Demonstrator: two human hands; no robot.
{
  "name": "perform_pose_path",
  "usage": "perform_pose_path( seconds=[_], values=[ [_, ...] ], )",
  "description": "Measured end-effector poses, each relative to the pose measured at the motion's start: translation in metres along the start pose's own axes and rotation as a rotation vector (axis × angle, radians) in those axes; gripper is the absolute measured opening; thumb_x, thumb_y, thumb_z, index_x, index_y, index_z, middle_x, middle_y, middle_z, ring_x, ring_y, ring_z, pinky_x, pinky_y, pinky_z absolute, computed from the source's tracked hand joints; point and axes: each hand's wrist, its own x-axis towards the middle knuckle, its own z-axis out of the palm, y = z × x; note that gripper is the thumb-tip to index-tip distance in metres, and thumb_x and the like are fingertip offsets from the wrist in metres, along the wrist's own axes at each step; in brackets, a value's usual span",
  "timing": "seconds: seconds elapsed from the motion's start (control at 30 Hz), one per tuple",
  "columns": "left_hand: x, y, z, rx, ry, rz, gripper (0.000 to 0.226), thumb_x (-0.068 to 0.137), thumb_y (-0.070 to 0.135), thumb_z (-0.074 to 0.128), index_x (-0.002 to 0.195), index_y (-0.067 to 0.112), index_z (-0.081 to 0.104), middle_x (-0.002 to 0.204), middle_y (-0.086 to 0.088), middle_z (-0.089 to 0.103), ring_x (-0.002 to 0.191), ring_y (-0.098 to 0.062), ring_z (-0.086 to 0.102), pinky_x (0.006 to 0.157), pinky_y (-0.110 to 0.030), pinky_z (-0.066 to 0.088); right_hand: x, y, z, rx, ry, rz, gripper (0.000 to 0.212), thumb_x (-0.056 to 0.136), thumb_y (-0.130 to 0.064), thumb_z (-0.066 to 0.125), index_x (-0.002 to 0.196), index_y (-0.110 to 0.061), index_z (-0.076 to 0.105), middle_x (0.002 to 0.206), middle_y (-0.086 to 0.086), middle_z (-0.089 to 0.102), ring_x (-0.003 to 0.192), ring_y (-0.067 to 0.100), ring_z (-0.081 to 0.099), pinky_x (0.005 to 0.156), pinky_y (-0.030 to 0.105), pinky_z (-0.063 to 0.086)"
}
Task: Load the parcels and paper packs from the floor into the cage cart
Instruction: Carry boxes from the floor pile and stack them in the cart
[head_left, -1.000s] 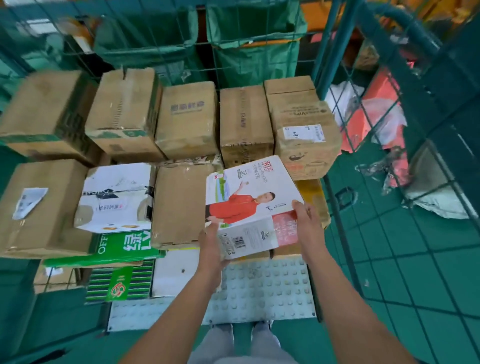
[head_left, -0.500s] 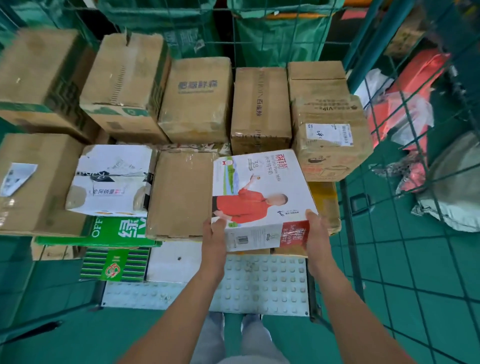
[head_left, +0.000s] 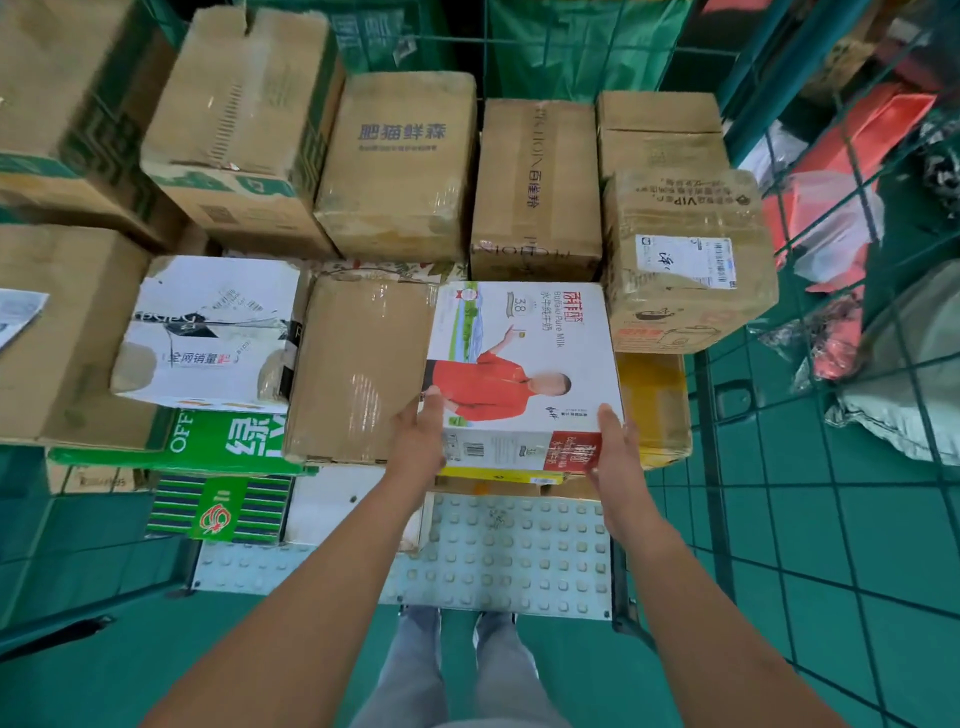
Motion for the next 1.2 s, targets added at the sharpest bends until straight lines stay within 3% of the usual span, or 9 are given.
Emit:
perform_pose_path(
  seconds=[0.1,0.2,0.3,0.43,0.67,0.83,0.93,1.03,1.2],
  values=[
    [0.006,0.001,0.003,0.116,0.054,0.065,0.085,0.073,0.086,0.040,0.130,0.028,0.061,0.129,-0.006,0.052,0.117,-0.034,0.064,0.101,-0.058,0.053,-0.001,-0.002,0.004,-0.032,-0.006,0.016,0.105,0.064,-0.098,0.047,0.154,-0.056,0.013,0.149,0.001,0.054,0.139,0.032,0.047,0.118,0.063,0.030],
    [0.013,0.003,0.007,0.136,0.080,0.110,0.068,0.079,0.082,0.046,0.110,0.026,0.068,0.100,-0.002,0.067,0.096,-0.028,0.071,0.089,-0.057,0.058,0.005,-0.007,0.004,-0.080,-0.007,0.001,0.098,0.082,-0.087,0.045,0.160,-0.044,0.003,0.157,0.003,0.046,0.144,0.033,0.041,0.120,0.058,0.027],
    [0.027,-0.003,0.009,0.224,0.126,0.152,0.054,0.091,0.072,0.049,0.100,0.024,0.073,0.088,-0.006,0.071,0.082,-0.029,0.071,0.081,-0.051,0.060,0.019,-0.006,0.002,-0.125,-0.001,0.015,0.093,0.090,-0.082,0.043,0.162,-0.041,0.001,0.160,0.003,0.042,0.146,0.035,0.039,0.120,0.057,0.028],
    [0.048,-0.022,0.013,0.362,0.120,0.182,0.049,0.094,0.068,0.044,0.120,0.034,0.070,0.101,-0.007,0.070,0.091,-0.030,0.069,0.086,-0.048,0.059,0.030,0.007,0.003,-0.188,-0.019,0.072,0.088,0.093,-0.079,0.041,0.162,-0.041,0.002,0.169,0.001,0.024,0.150,0.035,0.031,0.119,0.059,0.032],
    [0.070,-0.040,0.019,0.401,0.134,0.187,0.057,0.080,0.082,0.038,0.121,0.050,0.061,0.107,0.001,0.067,0.087,-0.024,0.069,0.081,-0.048,0.061,0.045,0.014,0.005,-0.261,-0.011,0.070,0.086,0.091,-0.083,0.036,0.161,-0.043,0.005,0.164,0.004,0.034,0.139,0.038,0.046,0.113,0.059,0.040],
    [0.065,-0.021,0.020,0.389,0.133,0.184,0.048,0.089,0.062,0.052,0.131,0.038,0.057,0.113,-0.003,0.063,0.095,-0.025,0.066,0.086,-0.046,0.059,0.046,0.010,0.006,-0.328,0.012,0.096,0.101,0.071,-0.098,0.032,0.157,-0.050,0.011,0.153,0.005,0.048,0.129,0.034,0.056,0.108,0.058,0.045],
    [0.057,-0.015,0.019,0.341,0.117,0.145,0.057,0.082,0.062,0.051,0.134,0.039,0.049,0.116,-0.005,0.063,0.092,-0.028,0.067,0.081,-0.053,0.061,0.037,0.005,0.005,-0.288,0.028,0.116,0.089,0.085,-0.087,0.038,0.159,-0.043,0.015,0.137,0.005,0.058,0.105,0.027,0.067,0.096,0.049,0.054],
    [0.031,-0.010,0.019,0.293,0.114,0.126,0.061,0.095,0.042,0.059,0.151,0.029,0.039,0.134,-0.012,0.053,0.105,-0.032,0.064,0.087,-0.048,0.059,0.019,-0.002,0.004,-0.255,0.034,0.111,0.079,0.097,-0.070,0.046,0.160,-0.034,0.017,0.126,0.008,0.061,0.103,0.027,0.065,0.084,0.041,0.054],
    [-0.016,-0.021,0.021,0.277,0.091,0.092,0.073,0.098,0.037,0.062,0.160,0.030,0.026,0.152,-0.011,0.036,0.130,-0.033,0.052,0.110,-0.047,0.045,-0.027,-0.005,-0.005,-0.163,0.000,0.113,0.069,0.103,-0.053,0.052,0.160,-0.032,0.019,0.125,0.014,0.061,0.117,0.035,0.063,0.101,0.049,0.051]
  ],
)
